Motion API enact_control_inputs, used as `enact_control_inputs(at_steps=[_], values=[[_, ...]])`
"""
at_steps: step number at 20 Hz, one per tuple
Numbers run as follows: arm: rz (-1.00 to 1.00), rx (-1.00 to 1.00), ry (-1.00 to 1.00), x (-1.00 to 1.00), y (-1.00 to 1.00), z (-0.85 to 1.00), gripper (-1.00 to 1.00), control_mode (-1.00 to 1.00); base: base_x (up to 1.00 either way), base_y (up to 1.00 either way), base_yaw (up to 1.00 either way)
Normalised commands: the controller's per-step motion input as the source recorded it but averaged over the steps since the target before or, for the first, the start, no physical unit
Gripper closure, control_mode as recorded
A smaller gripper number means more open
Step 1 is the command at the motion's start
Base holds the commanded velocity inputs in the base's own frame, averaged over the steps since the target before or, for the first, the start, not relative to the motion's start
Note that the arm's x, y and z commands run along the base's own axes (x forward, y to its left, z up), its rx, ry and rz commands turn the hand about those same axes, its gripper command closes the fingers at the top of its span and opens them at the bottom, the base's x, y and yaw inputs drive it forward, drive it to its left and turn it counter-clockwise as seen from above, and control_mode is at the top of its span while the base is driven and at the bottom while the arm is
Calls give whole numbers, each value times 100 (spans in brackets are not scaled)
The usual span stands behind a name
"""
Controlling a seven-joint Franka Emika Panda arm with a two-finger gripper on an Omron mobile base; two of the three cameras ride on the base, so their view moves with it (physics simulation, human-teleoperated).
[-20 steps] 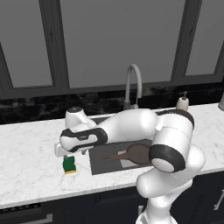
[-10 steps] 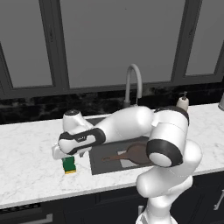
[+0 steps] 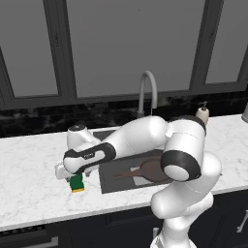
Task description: Pick the pan and sponge and place them into the sink. Then turn on the water.
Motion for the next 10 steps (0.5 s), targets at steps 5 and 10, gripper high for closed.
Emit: enact_control_inputs(at_steps=[5, 10], values=[[0, 0, 3, 0, 5, -16, -100, -100, 0, 0, 0], [0, 0, 2, 0, 1, -21, -100, -100, 0, 0, 0]])
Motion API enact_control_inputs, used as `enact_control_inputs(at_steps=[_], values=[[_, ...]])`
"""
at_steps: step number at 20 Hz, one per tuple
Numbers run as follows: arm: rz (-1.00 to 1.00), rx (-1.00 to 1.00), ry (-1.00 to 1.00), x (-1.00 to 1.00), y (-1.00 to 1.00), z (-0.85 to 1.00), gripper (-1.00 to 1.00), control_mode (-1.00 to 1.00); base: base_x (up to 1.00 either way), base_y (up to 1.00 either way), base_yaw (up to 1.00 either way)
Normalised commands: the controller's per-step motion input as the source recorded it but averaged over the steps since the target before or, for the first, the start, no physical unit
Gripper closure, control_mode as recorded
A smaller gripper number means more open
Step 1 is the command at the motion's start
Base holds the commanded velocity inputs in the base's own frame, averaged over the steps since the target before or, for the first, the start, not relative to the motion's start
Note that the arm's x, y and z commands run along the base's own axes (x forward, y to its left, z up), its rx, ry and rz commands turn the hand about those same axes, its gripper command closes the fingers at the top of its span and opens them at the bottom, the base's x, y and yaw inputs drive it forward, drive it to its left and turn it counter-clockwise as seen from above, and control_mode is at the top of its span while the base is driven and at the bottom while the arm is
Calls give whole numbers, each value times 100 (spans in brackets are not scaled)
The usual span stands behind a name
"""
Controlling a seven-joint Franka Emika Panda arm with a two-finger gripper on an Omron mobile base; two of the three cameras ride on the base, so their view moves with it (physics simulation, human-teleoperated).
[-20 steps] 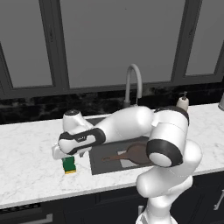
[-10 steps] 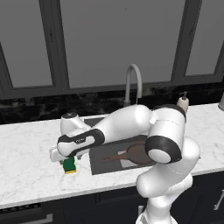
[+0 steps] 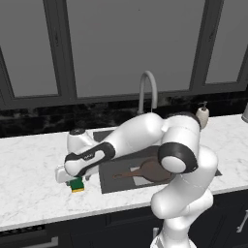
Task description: Pick the pan and sponge and place them into the sink. Then turn on the water.
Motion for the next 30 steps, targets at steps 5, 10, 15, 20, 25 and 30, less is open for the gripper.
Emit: enact_control_inputs(at_steps=[5, 10, 15, 20, 25, 30], values=[[1, -2, 0, 0, 18, -27, -100, -100, 0, 0, 0], [3, -2, 0, -1, 26, -31, -100, -100, 0, 0, 0], [0, -3, 0, 0, 9, -26, 100, -100, 0, 0, 0], [0, 0, 0, 0, 0, -3, 100, -100, 0, 0, 0], [0, 9, 0, 0, -56, -12, 100, -100, 0, 0, 0], [0, 22, 0, 6, -100, 4, 100, -100, 0, 0, 0]])
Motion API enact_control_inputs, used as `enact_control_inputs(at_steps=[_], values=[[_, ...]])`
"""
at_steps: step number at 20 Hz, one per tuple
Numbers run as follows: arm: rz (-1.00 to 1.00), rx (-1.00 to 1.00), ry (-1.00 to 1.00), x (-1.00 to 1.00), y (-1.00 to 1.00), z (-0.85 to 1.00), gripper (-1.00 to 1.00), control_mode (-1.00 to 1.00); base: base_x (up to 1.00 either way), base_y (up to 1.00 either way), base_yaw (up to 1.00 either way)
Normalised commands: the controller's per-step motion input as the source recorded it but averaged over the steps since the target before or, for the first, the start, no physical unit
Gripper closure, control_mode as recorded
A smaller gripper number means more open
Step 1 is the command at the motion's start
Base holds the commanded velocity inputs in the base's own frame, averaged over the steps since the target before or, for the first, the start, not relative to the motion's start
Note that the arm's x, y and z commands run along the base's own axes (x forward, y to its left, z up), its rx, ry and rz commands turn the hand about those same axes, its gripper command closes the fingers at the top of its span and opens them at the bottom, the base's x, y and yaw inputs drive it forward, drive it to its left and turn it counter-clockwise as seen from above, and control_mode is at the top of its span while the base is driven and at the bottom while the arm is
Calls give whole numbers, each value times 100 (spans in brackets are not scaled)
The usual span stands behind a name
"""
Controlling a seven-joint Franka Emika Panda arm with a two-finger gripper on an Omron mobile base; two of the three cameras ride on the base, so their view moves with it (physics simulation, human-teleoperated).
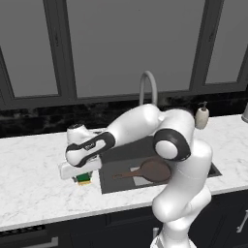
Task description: Pick the pan and sponge and place them into the sink. Then turn on the water.
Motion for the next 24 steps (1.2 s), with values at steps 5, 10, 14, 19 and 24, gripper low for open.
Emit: enact_control_inputs(at_steps=[5, 10, 14, 19, 24], values=[[-5, 17, 0, 29, -100, 0, 100, -100, 0, 0, 0], [-6, 11, 0, 46, -100, -5, 100, -100, 0, 0, 0], [-4, -1, 0, 55, -100, -36, 100, -100, 0, 0, 0], [-1, -5, 5, 15, -30, -21, 100, -100, 0, 0, 0], [0, 0, 7, 3, -21, -15, 100, -100, 0, 0, 0]])
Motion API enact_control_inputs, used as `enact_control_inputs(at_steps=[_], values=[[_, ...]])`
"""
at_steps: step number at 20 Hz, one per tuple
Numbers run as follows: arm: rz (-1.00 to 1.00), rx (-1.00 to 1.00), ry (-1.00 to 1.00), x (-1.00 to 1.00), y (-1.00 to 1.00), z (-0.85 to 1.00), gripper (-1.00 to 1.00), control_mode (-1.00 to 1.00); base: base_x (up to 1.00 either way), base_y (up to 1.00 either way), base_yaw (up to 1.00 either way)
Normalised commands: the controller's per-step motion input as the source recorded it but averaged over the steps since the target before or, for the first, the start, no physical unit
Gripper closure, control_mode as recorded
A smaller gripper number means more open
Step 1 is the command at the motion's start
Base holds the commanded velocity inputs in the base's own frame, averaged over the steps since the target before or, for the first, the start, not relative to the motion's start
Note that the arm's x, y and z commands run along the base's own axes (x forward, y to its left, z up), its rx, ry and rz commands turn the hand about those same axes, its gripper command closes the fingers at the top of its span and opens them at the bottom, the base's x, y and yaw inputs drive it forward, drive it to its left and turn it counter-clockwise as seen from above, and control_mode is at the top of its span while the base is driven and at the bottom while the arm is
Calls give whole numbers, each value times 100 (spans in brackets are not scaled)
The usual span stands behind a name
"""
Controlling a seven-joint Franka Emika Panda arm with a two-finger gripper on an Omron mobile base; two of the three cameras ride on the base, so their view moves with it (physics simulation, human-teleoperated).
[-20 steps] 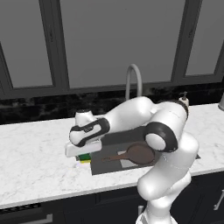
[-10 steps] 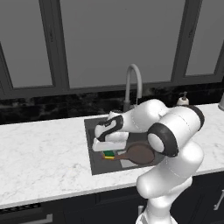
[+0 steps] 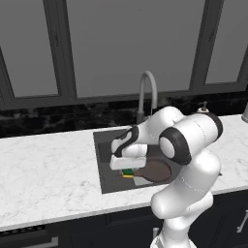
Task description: Pick the pan and sponge and place them into the sink. Then turn on the water.
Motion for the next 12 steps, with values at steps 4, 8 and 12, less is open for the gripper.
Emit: enact_control_inputs(at_steps=[4, 8, 12], values=[[0, 0, 8, 23, -33, -27, 100, -100, 0, 0, 0], [0, 0, 7, 20, -24, -29, 100, -100, 0, 0, 0], [0, 0, 9, 24, -2, -22, 100, -100, 0, 0, 0]])
